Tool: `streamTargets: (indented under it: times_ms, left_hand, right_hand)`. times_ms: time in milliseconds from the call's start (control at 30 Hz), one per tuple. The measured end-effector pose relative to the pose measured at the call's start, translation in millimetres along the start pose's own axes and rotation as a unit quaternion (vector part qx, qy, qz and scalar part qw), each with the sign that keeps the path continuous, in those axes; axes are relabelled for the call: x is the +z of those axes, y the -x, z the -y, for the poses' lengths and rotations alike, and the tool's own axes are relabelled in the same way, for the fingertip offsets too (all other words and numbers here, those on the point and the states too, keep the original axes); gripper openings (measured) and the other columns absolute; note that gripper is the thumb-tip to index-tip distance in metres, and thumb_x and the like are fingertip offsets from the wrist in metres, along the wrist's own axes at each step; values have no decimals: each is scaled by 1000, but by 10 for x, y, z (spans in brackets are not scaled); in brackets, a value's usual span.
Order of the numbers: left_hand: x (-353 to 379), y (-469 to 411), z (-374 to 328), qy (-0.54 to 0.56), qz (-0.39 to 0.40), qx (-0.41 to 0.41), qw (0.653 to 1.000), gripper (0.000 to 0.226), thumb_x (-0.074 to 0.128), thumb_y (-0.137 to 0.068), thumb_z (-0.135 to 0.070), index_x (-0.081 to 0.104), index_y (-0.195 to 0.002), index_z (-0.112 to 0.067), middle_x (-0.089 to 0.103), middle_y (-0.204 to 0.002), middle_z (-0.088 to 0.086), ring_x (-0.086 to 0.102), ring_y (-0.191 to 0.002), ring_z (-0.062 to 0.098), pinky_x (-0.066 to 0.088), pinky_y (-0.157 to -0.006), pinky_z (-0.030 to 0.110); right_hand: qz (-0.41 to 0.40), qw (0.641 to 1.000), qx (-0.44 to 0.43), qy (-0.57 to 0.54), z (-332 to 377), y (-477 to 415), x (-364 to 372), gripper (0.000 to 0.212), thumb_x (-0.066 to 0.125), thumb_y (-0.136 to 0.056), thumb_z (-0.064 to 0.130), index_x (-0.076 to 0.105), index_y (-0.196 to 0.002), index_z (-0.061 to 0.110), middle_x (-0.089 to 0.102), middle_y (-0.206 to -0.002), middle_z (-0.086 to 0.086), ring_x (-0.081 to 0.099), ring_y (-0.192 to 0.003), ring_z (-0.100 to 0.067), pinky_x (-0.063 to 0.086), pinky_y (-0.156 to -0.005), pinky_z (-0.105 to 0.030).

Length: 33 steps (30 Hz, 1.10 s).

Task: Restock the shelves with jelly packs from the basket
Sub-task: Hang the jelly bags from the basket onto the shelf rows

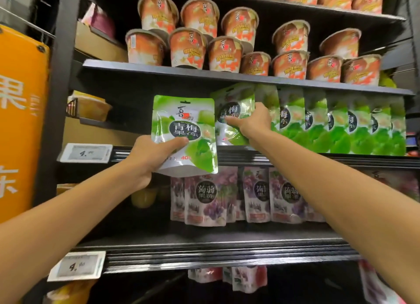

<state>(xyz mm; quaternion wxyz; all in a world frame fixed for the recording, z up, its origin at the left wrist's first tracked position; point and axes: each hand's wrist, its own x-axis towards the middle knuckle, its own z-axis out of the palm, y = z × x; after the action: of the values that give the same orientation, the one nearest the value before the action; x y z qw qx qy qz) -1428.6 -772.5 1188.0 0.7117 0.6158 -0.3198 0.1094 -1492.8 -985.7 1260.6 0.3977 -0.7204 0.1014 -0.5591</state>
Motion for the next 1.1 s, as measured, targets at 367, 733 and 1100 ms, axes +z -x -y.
streamTargets:
  times_ms: [367, 733, 1100]
  left_hand:
    - [26, -25, 42, 29, -6, -10, 999, 28, 85, -71, -28, 72, -91, -15, 77, -81, 1, 74, -69, 17, 57, -66, 32]
    - [168, -12, 7, 10, 3, 6, 1000, 30, 85, -71, -27, 72, -96, -16, 77, -78, -3, 74, -66, 12, 53, -53, 23]
    - [263, -137, -143, 33, 22, -42, 998, 38, 80, -77, -31, 63, -101, -8, 75, -68, 1, 71, -56, 16, 51, -44, 22]
  right_hand:
    - [85, 990, -56, 99, -160, 143, -211, 63, 86, -72, 33, 48, -114, 6, 59, -103, -4, 60, -80, -14, 46, -63, -27]
    - [-28, 931, -81, 355, -266, 285, -250, 63, 70, -65, 70, 57, -95, 17, 65, -96, -3, 54, -105, -27, 30, -87, -39]
    - [152, 987, -42, 19, 107, 502, -109, 56, 73, -86, 38, 64, -112, -11, 63, -103, -32, 69, -82, -30, 58, -76, -39]
